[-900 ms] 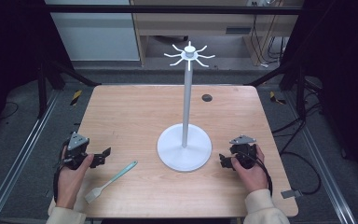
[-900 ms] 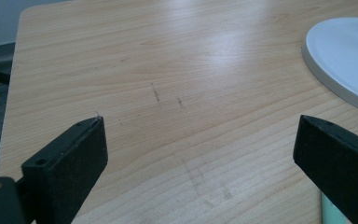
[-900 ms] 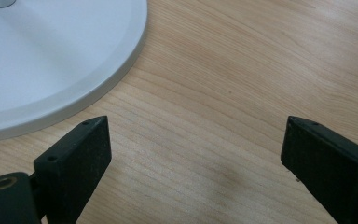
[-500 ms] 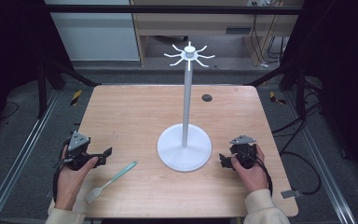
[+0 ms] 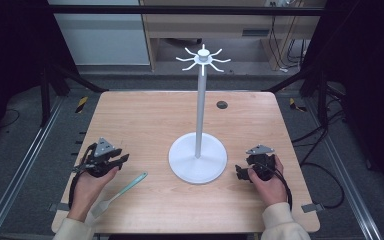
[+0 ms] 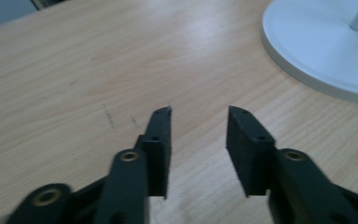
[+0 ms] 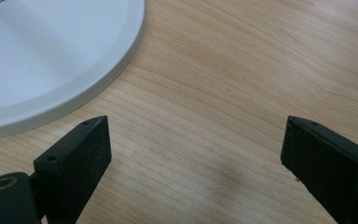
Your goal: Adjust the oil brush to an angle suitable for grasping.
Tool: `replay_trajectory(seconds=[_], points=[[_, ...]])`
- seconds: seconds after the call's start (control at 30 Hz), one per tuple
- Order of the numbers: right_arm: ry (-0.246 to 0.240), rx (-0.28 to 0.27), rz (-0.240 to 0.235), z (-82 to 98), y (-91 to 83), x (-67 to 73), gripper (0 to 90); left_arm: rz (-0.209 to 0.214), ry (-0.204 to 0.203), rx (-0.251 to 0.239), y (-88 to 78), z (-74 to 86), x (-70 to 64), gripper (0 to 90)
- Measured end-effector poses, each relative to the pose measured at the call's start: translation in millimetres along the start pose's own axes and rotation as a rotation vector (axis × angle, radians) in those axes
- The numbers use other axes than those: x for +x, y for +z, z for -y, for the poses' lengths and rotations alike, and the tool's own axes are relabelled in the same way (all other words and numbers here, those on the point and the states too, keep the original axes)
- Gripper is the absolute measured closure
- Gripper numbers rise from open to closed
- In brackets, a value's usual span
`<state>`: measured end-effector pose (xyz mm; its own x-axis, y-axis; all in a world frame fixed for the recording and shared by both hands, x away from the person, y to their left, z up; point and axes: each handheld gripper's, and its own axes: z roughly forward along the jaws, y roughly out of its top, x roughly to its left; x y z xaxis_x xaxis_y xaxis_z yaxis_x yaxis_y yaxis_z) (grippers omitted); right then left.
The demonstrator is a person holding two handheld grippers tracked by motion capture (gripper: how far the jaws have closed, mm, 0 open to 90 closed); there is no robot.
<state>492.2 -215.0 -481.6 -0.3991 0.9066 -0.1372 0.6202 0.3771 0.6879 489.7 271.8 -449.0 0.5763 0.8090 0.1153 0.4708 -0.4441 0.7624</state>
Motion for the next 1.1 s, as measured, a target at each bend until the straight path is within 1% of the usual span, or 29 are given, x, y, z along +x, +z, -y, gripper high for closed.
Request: replay_trajectory(seconds=[0.03,0.07,0.1,0.13,0.17,0.23,0.27,0.3,0.4,0.43,0.57,0.6,0.67,0.7,0.9,1.03,1.1], points=[[-0.001,0.0,0.0,0.0,0.1,-0.2,9.0,0.012,0.011,0.023,3.9,1.5,-2.3,69.2],[-0.001,0.0,0.001,0.0,0.3,-0.3,9.0,0.019,0.014,0.037,7.1,2.9,-3.9,73.2],[-0.004,0.0,0.001,0.1,0.5,-0.6,9.0,0.032,0.023,0.072,12.1,5.4,-5.3,79.1],[-0.004,0.0,0.001,0.1,0.5,-0.6,9.0,0.032,0.023,0.072,12.1,5.4,-5.3,81.3],[-0.003,0.0,0.0,0.1,0.5,-0.6,9.0,0.042,0.018,0.088,15.2,7.3,-6.5,81.3],[-0.001,0.002,-0.001,-0.1,0.1,-0.6,9.0,0.059,0.023,0.112,17.9,8.8,-7.6,87.6],[-0.001,0.002,-0.001,-0.1,0.1,-0.6,9.0,0.065,0.022,0.117,18.9,9.2,-8.4,87.6],[-0.001,0.001,-0.001,0.0,0.2,-0.8,9.0,0.074,0.021,0.122,19.0,9.3,-8.9,90.0],[-0.002,0.0,-0.001,0.0,0.3,-0.9,9.0,0.093,0.028,0.135,18.3,9.2,-11.6,90.0],[-0.002,0.0,-0.001,0.0,0.3,-0.9,9.0,0.101,0.025,0.138,18.3,9.4,-13.1,90.0],[-0.003,0.003,-0.006,0.2,0.5,-0.7,9.2,0.128,0.055,0.156,19.2,9.6,-20.1,90.0],[-0.002,0.003,-0.004,0.2,0.6,-0.9,9.2,0.137,0.067,0.168,20.3,9.7,-22.7,90.0],[-0.001,0.002,-0.004,0.2,0.5,-1.1,9.2,0.155,0.075,0.181,22.5,9.9,-26.9,90.0],[0.0,0.002,-0.005,0.2,0.5,-1.0,9.2,0.164,0.089,0.194,24.6,10.0,-30.8,90.0],[-0.001,0.003,-0.003,0.3,0.3,-1.0,9.2,0.17,0.106,0.221,28.0,11.7,-35.3,90.0],[-0.004,0.002,-0.004,0.3,0.5,-1.1,9.2,0.176,0.098,0.22,28.8,13.0,-34.7,90.0],[-0.004,0.002,-0.004,0.3,0.5,-1.1,9.2,0.177,0.102,0.221,28.3,12.8,-35.3,90.0]])
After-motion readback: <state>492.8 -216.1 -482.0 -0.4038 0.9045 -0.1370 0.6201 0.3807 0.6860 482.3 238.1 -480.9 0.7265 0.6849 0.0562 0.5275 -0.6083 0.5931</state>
